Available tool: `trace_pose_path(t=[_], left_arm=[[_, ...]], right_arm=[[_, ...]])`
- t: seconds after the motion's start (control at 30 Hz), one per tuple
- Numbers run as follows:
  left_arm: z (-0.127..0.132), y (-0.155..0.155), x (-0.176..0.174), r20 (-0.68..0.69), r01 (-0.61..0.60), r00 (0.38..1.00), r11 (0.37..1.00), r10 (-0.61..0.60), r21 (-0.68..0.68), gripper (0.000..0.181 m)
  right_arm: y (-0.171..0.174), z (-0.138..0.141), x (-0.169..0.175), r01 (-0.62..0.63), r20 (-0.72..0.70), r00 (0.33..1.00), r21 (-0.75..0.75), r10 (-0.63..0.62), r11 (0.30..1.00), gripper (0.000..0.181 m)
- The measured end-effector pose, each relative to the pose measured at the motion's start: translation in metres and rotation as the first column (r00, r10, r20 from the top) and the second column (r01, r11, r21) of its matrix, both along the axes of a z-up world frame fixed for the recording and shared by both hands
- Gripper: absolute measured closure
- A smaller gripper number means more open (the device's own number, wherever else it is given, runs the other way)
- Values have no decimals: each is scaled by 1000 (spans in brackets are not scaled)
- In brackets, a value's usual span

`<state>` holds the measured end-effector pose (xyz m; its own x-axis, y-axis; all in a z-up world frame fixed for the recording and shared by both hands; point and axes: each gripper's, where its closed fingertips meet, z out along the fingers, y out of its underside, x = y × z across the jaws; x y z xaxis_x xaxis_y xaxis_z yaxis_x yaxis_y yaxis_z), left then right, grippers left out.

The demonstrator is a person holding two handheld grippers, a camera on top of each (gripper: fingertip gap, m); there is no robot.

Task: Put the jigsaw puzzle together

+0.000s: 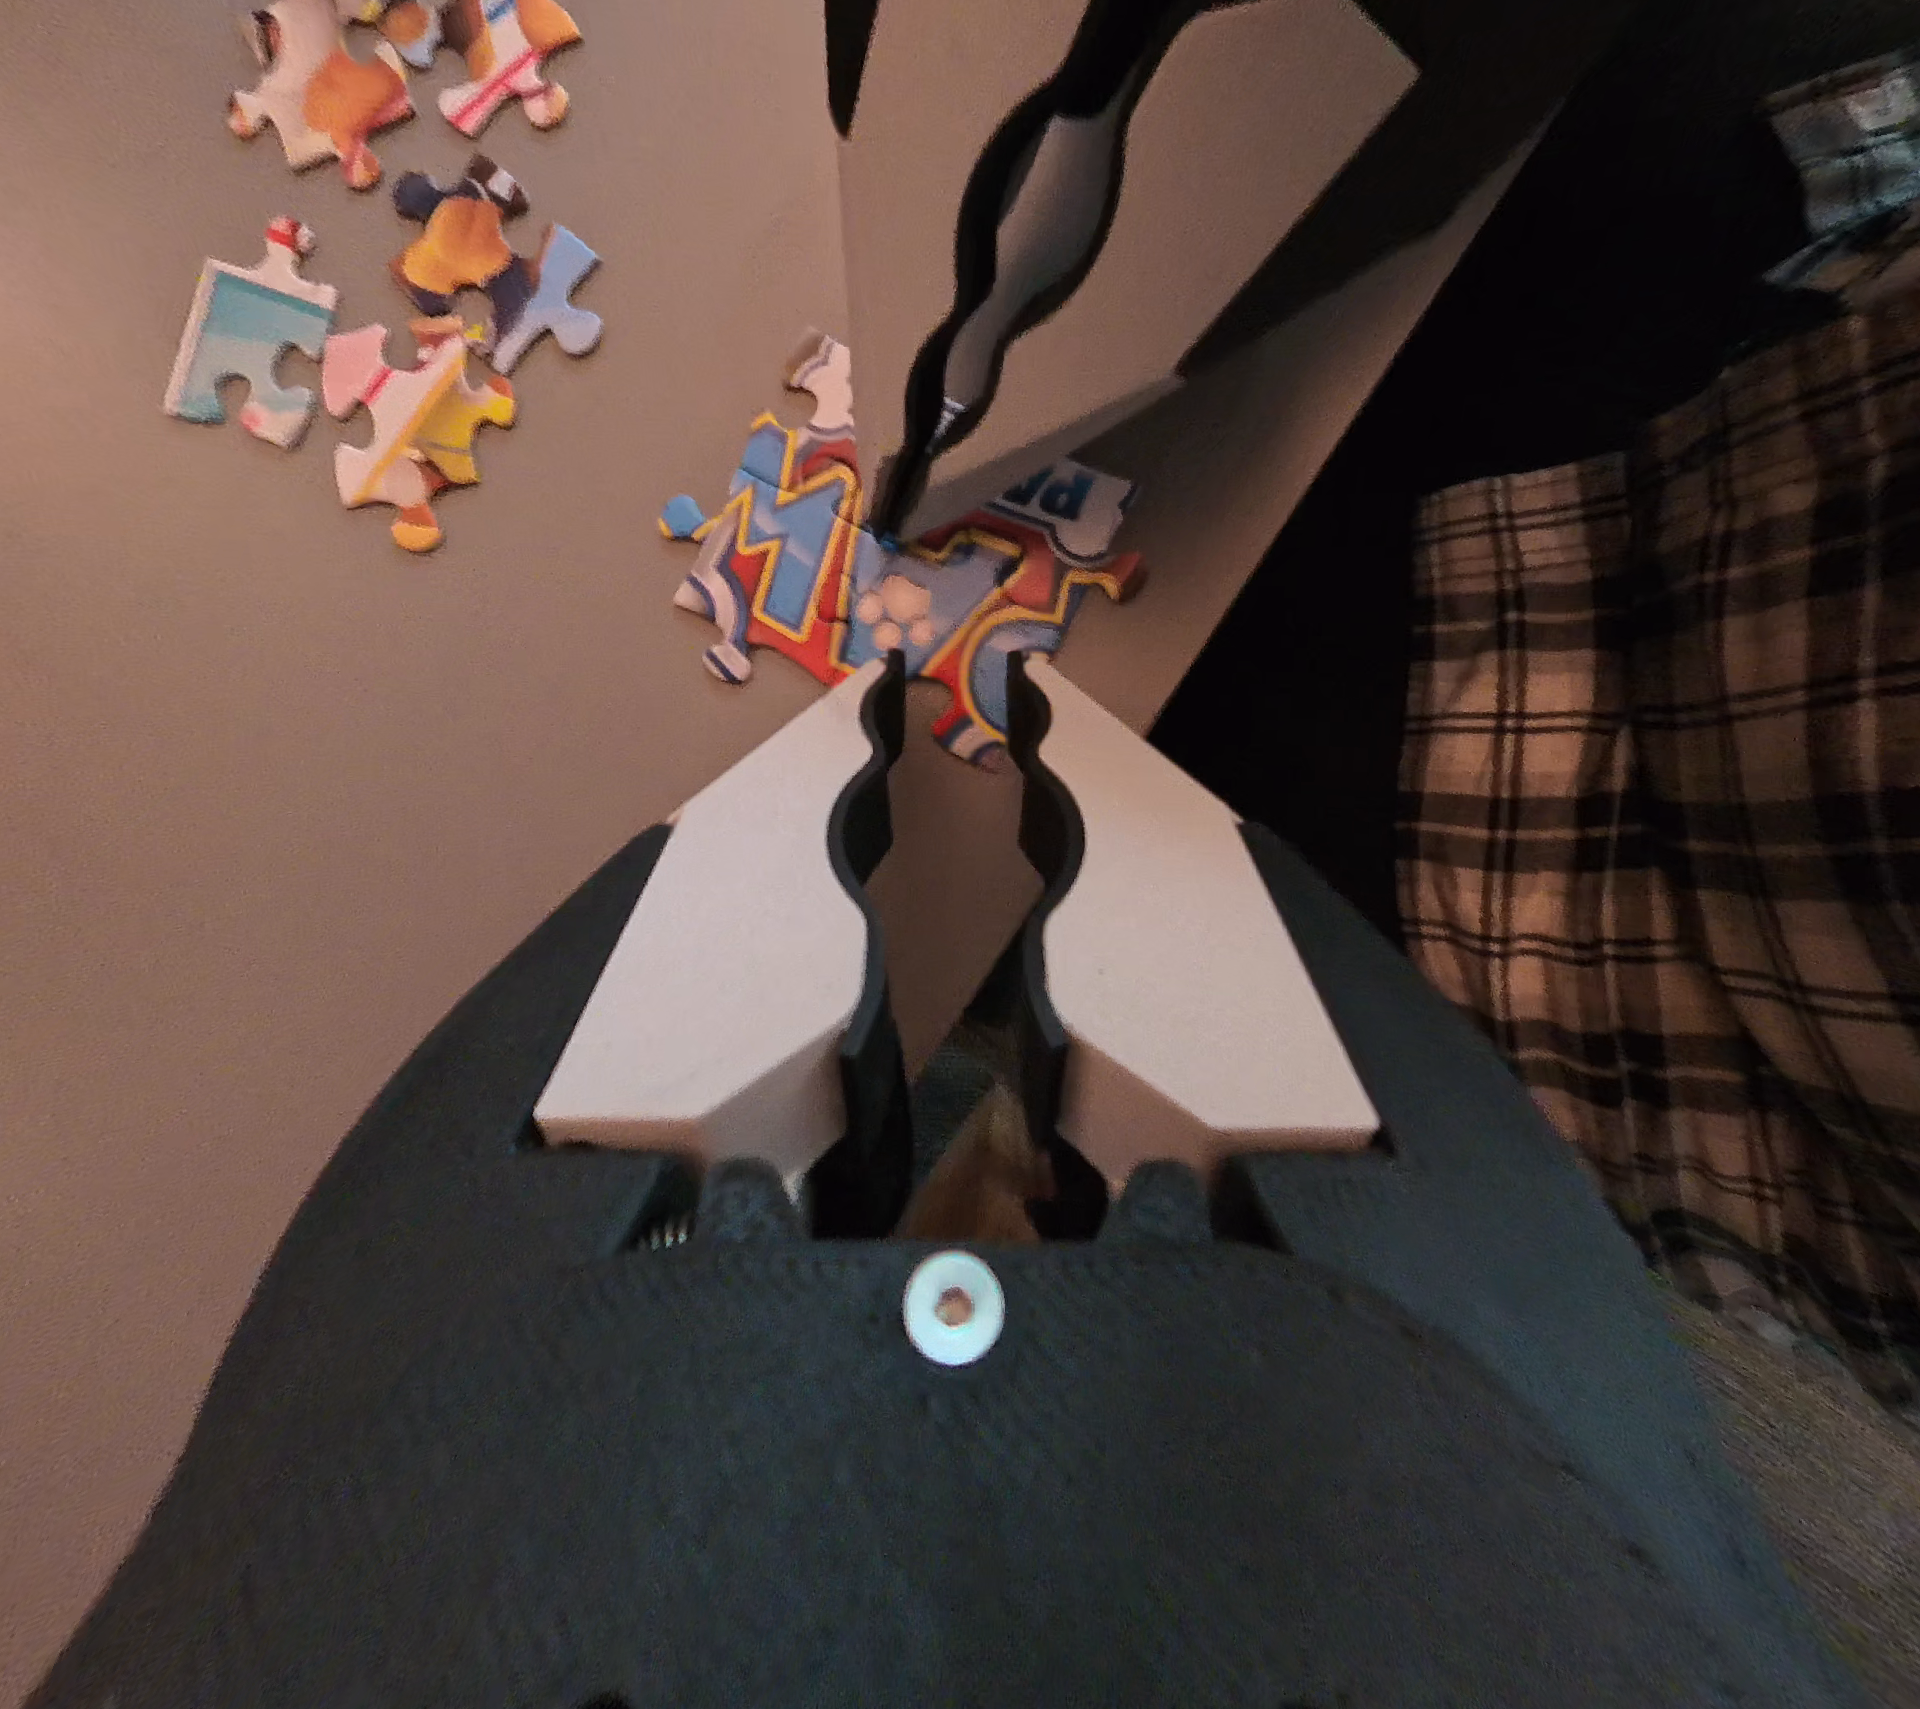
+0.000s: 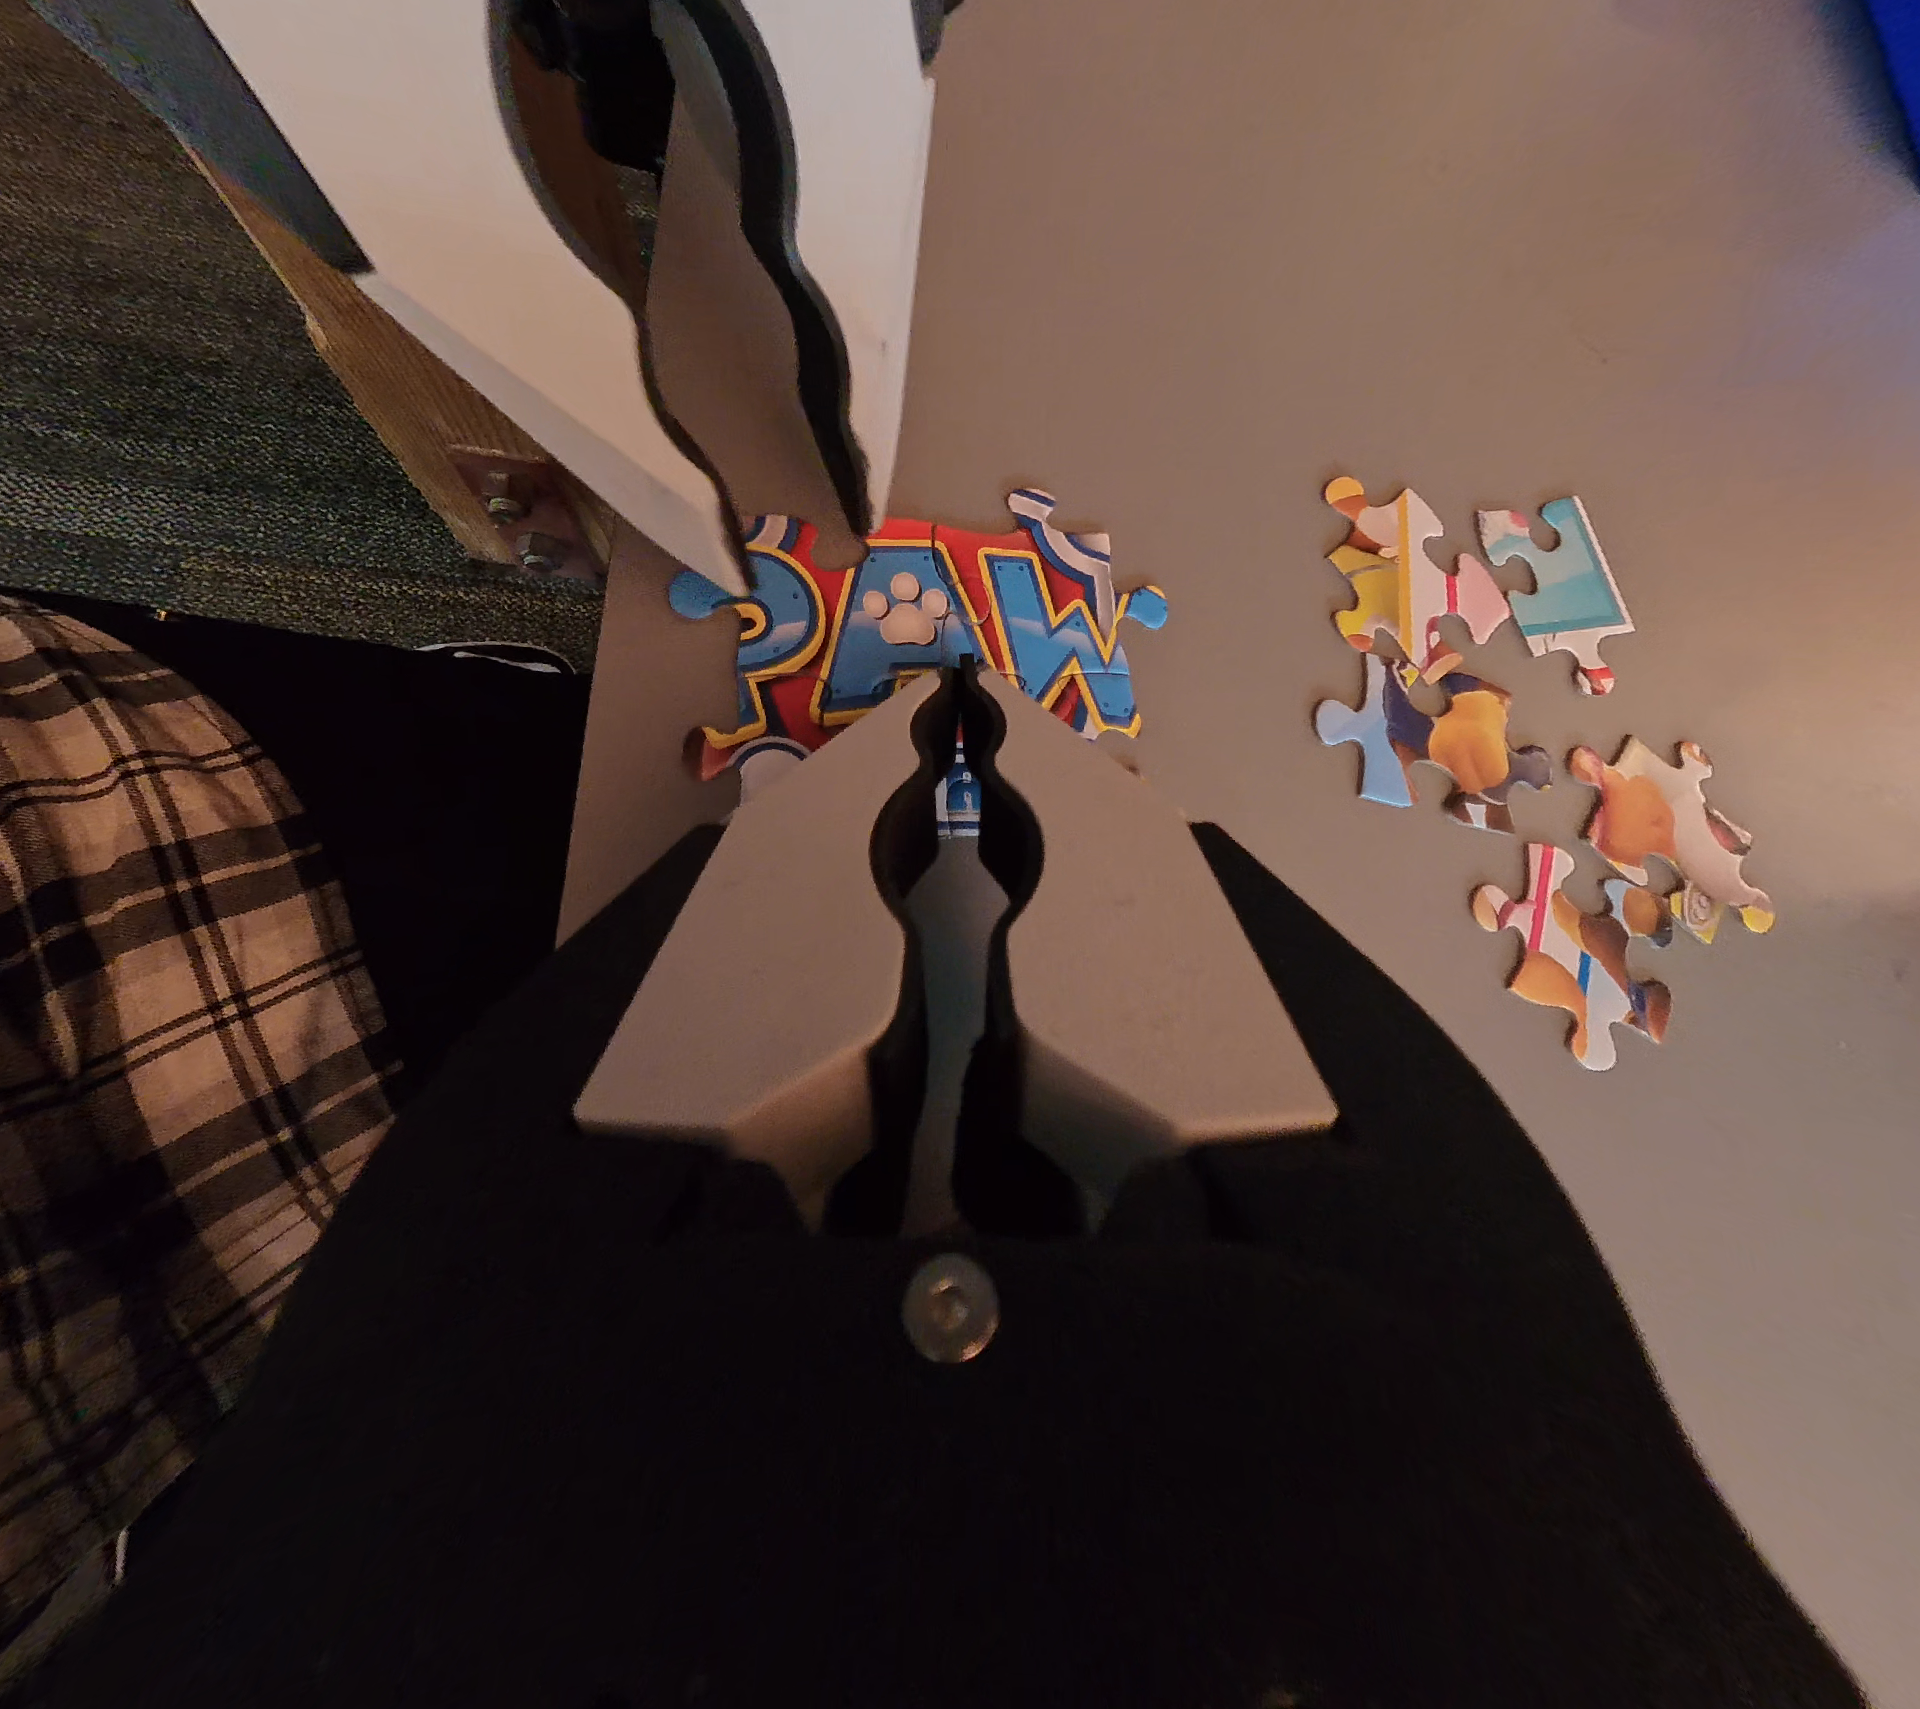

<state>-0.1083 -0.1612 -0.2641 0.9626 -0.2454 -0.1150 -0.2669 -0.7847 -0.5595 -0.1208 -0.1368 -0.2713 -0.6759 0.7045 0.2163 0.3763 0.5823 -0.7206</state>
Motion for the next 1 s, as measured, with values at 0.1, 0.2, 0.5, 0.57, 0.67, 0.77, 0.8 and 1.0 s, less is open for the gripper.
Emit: trace_pose_path(t=[0.1, 0.2, 0.5, 0.57, 0.67, 0.77, 0.8, 1.0], left_arm=[[-5, 7, 0, -20, 9, 1000, 1000, -10, -12, 168], [-10, 10, 4, 11, 9, 1000, 1000, -8, -25, 181], [-10, 8, 4, -16, 4, 1000, 998, -5, -57, 181], [-8, 8, 5, 8, 1, 1000, 999, -1, -38, 180], [-10, 6, 5, 36, -12, 999, 1000, 13, -27, 181], [-7, 1, 5, 53, -25, 998, 999, 26, -24, 178], [-7, -1, 2, 55, -41, 998, 999, 42, -19, 176], [-10, 4, 0, 49, -53, 997, 999, 53, -8, 175]], right_arm=[[0, 0, 0, -1, 6, 1000, -7, 1, 1000, 181], [2, 0, 0, 2, 4, 1000, 4, -2, 1000, 181], [-3, 1, 3, -34, 35, 999, 75, 31, 997, 181], [-5, 14, -2, -26, -32, 999, 59, 28, 998, 181], [-2, -1, -1, -26, 7, 1000, 112, 25, 993, 181], [4, 4, -1, -5, 13, 1000, 79, 4, 997, 181], [8, 9, -2, 14, -15, 1000, 79, -12, 997, 181], [19, -2, 10, 0, 39, 999, 114, -5, 993, 181]])
